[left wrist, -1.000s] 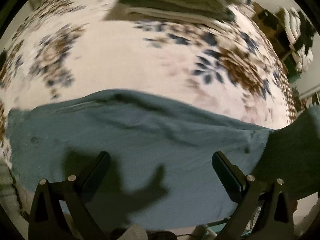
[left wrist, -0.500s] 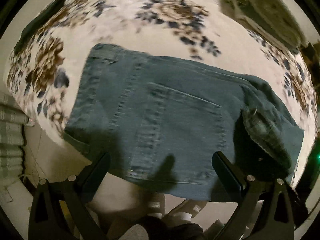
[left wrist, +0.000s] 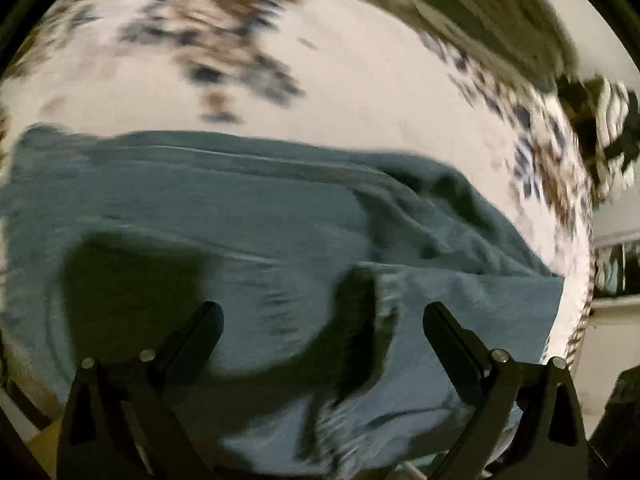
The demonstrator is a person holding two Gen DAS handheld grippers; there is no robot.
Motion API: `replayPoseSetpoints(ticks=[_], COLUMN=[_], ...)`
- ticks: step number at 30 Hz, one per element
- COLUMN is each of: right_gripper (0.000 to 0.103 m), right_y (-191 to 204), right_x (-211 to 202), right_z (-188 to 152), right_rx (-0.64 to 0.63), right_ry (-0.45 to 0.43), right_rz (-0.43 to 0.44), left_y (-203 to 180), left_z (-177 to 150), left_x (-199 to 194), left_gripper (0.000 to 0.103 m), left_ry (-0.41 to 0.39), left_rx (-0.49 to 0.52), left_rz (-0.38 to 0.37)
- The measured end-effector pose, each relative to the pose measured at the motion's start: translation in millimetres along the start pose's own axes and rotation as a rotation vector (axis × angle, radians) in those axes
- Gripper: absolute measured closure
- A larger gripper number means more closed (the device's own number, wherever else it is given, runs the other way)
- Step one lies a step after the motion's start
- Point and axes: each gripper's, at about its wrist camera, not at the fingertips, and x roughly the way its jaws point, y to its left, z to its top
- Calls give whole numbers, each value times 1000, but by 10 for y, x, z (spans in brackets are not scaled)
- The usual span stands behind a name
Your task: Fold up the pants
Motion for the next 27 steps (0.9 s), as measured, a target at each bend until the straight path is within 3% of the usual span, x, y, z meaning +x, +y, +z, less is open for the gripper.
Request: replayPoseSetpoints(ticks=[2,3,4,5,8,11,14,17,22,23,24,25,26,27], right_gripper=[35,35,35,35,35,35,35,35,35,35,35,35,35,35], right_y=[-163,-237,-271,-268,-369,-420,-357,-228,-61,-19,20,51,91,125], right_x=[-20,-27,-5,26,-15,0,17,72,119,119,113,111,124,133], right_z=[40,44,105,127,132,127,117,123,160,167,169,169,173,173], right_rx=[32,45,55,63,87,103,86,56,10,3,-8,-17,-24,-33], right_ry=[0,-5,-7,-7,-15,-8,5,25,51,52,55,58,62,69], right_rz=[-23,-38,-47,-51,-68,-63,-65,-84,-84,-81,-79,-78,-79,-80], left_y=[-190,-249,-307,-374,-455,-336,-200,-171,37,124,194,324,501,642], left_z=[0,-10,-30,-50,-100,-70,20,122,-22,-80,-135,-214,-314,-386], left_x=[210,232,210,162,4,-128,-131,-58,-229,-317,-399,-519,-658,-750], left_gripper=[19,34,56,84,88,89,90,90,84,66,33,15,1,1], left_ry=[28,9,-22,-37,-80,-104,-127,-105,-104,-118,-132,-158,-194,-217], left_rx=[72,102,129,159,188,156,134,116,25,-1,-22,-62,-119,-165], left_rz=[63,96,104,58,72,38,60,31,-44,-40,-40,-45,-55,-65])
